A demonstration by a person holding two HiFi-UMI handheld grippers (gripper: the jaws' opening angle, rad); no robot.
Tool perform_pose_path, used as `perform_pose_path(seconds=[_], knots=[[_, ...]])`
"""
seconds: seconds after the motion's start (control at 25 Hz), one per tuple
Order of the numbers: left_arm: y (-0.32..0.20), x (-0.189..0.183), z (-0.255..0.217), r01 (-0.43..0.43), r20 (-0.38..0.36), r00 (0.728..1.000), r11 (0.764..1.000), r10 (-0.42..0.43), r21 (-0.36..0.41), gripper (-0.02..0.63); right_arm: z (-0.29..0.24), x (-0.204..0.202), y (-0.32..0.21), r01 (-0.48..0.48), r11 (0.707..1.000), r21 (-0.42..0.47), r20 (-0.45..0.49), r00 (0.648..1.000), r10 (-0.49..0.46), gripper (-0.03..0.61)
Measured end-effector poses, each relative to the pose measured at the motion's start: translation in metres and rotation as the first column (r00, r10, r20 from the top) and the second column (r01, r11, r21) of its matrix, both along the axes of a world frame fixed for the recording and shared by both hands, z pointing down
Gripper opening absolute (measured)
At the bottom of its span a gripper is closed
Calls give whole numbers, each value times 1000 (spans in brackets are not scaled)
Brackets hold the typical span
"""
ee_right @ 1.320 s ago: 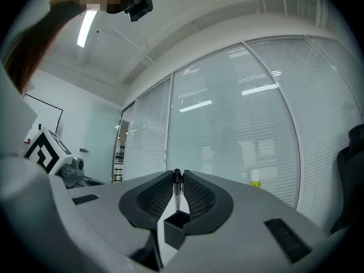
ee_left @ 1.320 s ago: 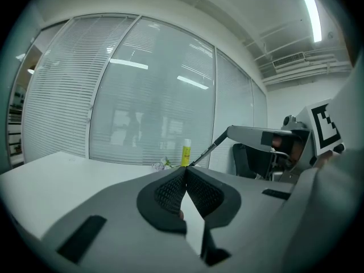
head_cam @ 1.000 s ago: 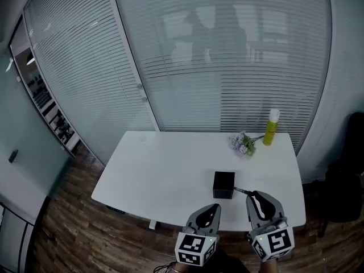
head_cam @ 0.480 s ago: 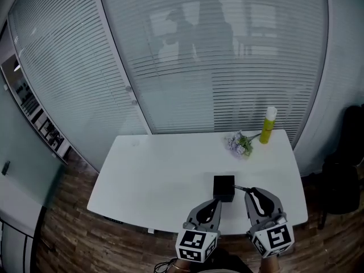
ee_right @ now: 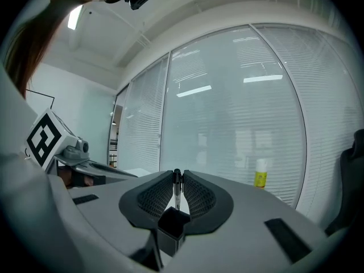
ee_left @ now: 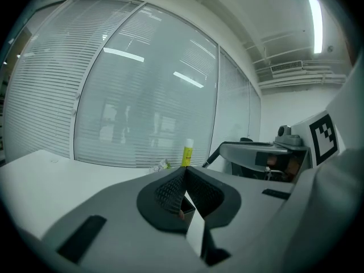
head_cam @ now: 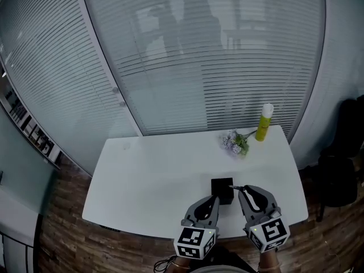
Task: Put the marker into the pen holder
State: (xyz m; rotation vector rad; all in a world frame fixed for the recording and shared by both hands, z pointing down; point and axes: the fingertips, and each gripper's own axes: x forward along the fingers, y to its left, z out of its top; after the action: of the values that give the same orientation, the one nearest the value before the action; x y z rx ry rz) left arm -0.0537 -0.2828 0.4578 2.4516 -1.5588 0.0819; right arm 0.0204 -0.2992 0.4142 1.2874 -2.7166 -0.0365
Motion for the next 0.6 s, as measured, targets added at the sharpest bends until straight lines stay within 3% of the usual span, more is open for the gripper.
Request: perform_pose_path(seconds=[0.6], knots=[[-24,-25,10,-17,-20,1000,1000,17,-13,18,58,-32,-30,-13,991,-131,-98,995,0,83]])
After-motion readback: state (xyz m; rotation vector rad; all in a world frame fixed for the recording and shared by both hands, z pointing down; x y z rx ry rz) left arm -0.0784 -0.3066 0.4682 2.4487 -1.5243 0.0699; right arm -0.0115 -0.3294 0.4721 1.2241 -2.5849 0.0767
